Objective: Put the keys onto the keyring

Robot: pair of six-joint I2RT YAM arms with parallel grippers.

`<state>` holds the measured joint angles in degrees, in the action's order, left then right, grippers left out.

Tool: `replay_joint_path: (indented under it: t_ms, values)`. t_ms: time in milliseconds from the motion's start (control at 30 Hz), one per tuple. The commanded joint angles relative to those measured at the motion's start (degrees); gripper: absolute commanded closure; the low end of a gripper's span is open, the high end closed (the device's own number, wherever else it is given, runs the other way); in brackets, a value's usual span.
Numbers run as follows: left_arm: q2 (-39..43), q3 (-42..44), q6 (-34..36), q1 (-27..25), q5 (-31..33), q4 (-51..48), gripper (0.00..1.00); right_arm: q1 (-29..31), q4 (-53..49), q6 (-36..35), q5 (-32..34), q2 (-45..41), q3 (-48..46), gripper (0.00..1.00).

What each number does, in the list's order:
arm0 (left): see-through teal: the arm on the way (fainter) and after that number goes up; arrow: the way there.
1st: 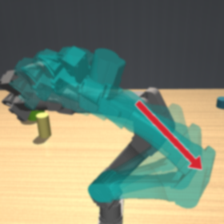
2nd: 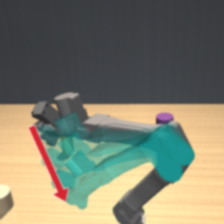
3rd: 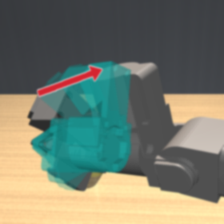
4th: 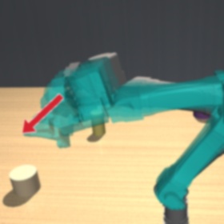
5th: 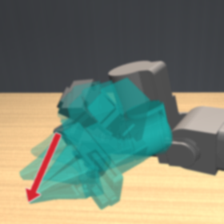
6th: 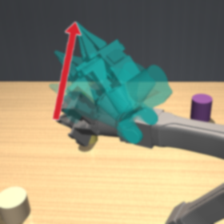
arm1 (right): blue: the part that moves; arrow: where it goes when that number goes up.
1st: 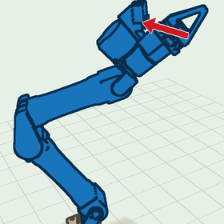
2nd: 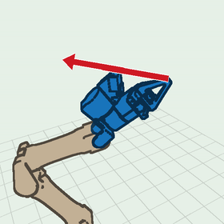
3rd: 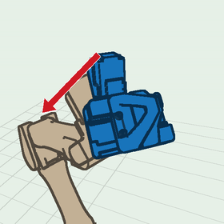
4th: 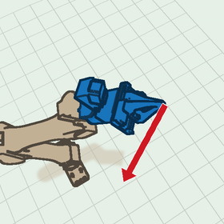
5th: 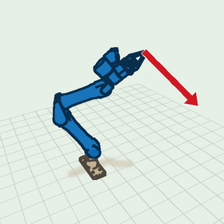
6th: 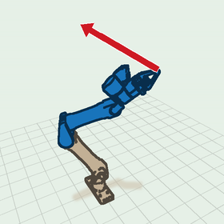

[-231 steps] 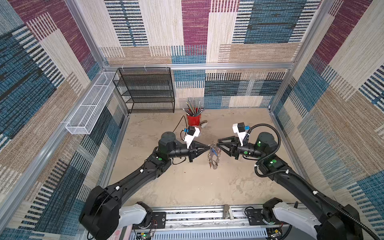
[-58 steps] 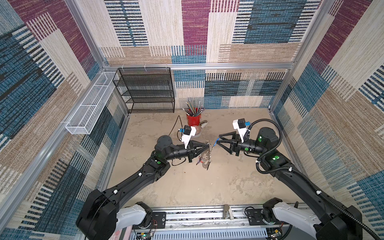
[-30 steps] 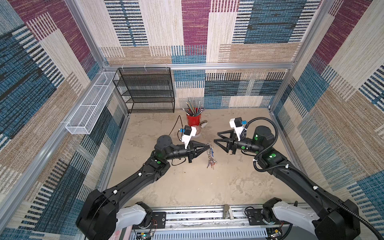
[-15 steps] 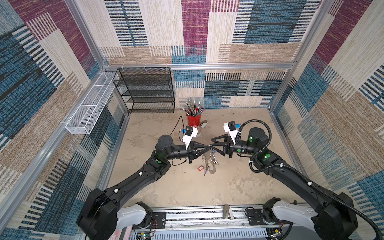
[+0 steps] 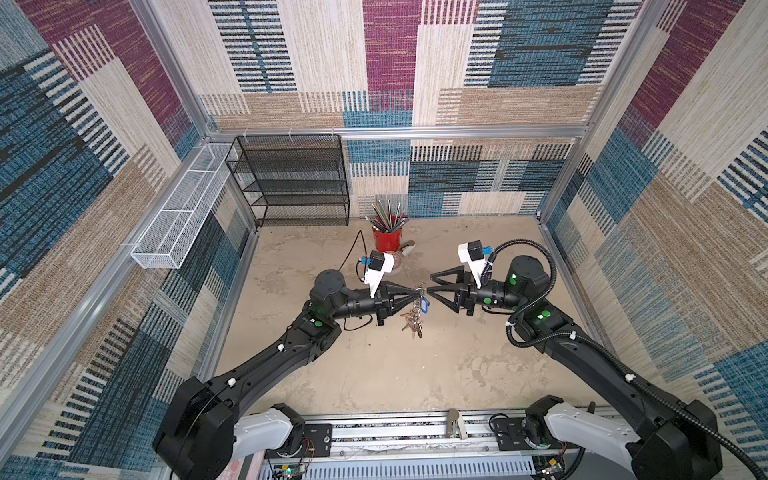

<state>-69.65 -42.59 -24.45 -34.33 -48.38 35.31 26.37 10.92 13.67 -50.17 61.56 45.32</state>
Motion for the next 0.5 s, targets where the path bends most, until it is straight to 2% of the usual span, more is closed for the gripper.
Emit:
replay_joint_path:
  t_ms: [0,133,467]
  values:
    - [0.0,-0.5,0.1,0.0,-0.6,3.8,1.0,0.7,2.4,0.5,-2.6,0.5,-0.1,0.47]
    - [0.0,-0.4,-0.1,0.0,-0.9,4.0,1.0,1.4,3.6,0.9,-3.2,1.8,-0.4,0.51]
    - [0.0,-0.5,0.5,0.0,-1.1,3.4,1.0,2.1,4.5,1.0,-4.1,3.4,-0.3,0.72]
